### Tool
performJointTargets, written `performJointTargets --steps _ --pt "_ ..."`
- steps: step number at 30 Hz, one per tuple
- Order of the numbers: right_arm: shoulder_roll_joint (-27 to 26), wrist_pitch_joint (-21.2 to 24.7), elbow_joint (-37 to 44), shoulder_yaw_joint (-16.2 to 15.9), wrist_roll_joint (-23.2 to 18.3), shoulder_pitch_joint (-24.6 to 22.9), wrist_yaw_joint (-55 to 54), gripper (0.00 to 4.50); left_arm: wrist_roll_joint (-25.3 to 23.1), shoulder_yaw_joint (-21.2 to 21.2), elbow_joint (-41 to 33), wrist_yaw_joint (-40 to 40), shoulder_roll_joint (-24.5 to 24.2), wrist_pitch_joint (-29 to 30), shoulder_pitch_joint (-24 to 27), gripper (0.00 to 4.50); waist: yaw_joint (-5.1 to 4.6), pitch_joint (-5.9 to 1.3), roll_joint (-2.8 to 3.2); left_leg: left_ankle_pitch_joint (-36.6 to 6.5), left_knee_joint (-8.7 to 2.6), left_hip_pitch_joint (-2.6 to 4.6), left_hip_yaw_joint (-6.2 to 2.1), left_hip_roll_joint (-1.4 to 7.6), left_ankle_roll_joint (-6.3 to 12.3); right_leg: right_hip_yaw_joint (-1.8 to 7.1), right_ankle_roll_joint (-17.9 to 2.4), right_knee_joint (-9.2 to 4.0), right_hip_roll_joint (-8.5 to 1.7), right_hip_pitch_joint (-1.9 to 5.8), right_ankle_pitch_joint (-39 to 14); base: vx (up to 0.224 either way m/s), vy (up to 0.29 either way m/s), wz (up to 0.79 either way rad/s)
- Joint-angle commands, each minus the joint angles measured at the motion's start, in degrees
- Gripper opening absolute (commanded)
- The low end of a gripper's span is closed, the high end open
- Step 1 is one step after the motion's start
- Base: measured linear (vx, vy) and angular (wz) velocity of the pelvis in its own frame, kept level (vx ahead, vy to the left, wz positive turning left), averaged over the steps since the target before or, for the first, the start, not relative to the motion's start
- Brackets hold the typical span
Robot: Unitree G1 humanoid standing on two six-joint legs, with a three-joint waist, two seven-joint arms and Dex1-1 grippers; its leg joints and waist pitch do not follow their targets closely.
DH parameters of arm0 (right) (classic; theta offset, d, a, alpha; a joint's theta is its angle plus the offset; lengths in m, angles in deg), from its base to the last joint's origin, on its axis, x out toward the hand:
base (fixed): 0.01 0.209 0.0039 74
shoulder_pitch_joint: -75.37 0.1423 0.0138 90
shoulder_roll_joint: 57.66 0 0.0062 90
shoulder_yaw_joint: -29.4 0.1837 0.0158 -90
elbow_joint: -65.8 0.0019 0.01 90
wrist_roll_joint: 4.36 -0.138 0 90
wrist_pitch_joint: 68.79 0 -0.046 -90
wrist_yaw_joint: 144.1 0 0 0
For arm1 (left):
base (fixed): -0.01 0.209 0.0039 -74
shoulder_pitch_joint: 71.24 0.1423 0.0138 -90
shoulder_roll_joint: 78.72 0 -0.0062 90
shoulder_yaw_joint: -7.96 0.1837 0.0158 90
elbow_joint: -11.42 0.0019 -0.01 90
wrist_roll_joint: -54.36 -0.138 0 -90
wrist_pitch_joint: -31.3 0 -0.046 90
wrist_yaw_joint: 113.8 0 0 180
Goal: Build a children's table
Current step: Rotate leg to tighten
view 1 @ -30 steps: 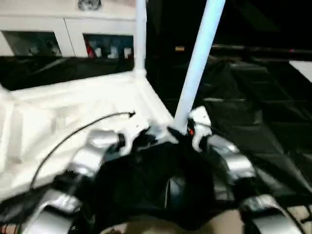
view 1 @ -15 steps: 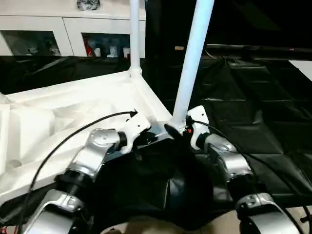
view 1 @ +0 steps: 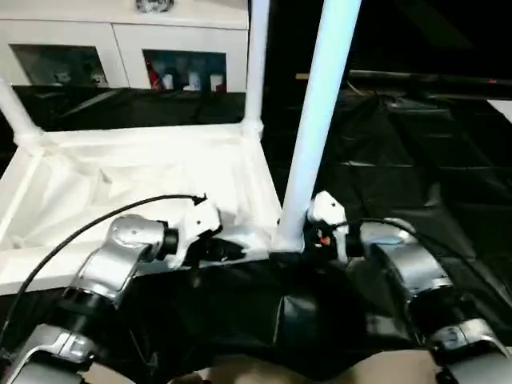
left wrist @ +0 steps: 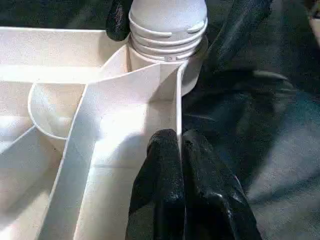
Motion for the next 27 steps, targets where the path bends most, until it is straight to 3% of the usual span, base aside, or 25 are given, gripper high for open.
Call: performJointTargets --steps 1,14,19,22,23,25,27 --pt "-0.23 1.30 2.48 -1.57 -1.36 -0.07 2.76 3.85 2.82 1.17 -2.04 2.92 0.94 0.23 0.20 0.00 0.16 -3.30 0.17 -11.93 -3.92 0.61 -1.61 3.52 1.91 3.41 -11.15 -4.77 -5.32 2.55 -14.27 0.000 0.000 0.00" --pt "-2.09 5.78 4.24 -1.28 -3.80 -2.29 3.75 2.90 3.52 0.30 -2.44 3.15 0.88 0.77 1.05 0.00 0.44 -3.39 0.33 -11.25 -3.97 0.54 -1.66 3.56 1.47 3.45 -10.91 -4.74 -5.41 2.46 -13.80 0.000 0.000 0.00" --pt "-4.35 5.93 3.15 -0.01 -3.44 -2.93 -0.54 2.72 3.50 -0.73 -1.71 0.35 2.72 0.23 0.37 0.00 0.31 -3.09 0.21 -13.06 -4.20 0.75 -1.84 3.49 0.55 3.49 -9.60 -5.31 -5.57 2.19 -18.64 0.000 0.000 0.00" --pt "-7.71 5.58 0.20 1.77 -2.30 -2.36 -7.87 2.71 2.17 -1.28 0.26 -3.88 4.92 -1.40 -0.93 0.00 -0.07 -3.00 0.05 -13.92 -4.25 0.70 -1.96 3.29 -0.08 3.54 -8.87 -5.63 -5.71 2.12 -21.37 0.000 0.000 0.00" --pt "-10.63 5.56 -2.88 2.95 -1.32 -1.28 -14.75 2.71 0.51 -1.19 2.15 -7.74 6.74 -1.29 -2.43 0.00 -0.15 -3.03 0.07 -14.13 -4.25 0.69 -2.02 3.25 -0.19 3.50 -8.66 -5.66 -5.78 2.23 -22.11 0.000 0.000 0.00" --pt "-15.24 5.47 -7.72 4.48 0.24 0.71 -25.27 2.70 -1.79 -1.07 4.93 -13.84 9.91 -0.47 -4.89 0.00 -0.60 -2.78 0.20 -15.95 -4.29 1.22 -2.21 3.06 -1.43 3.39 -7.41 -6.23 -5.88 1.73 -27.18 0.000 0.000 0.00" --pt "-17.49 5.32 -9.83 5.12 0.94 1.82 -29.92 2.70 -2.68 -0.94 6.07 -16.51 11.55 -0.19 -6.08 0.00 -0.78 -2.91 0.51 -16.50 -4.41 1.28 -2.37 3.18 -1.93 3.36 -6.51 -6.46 -5.97 1.77 -28.65 0.000 0.000 0.00"
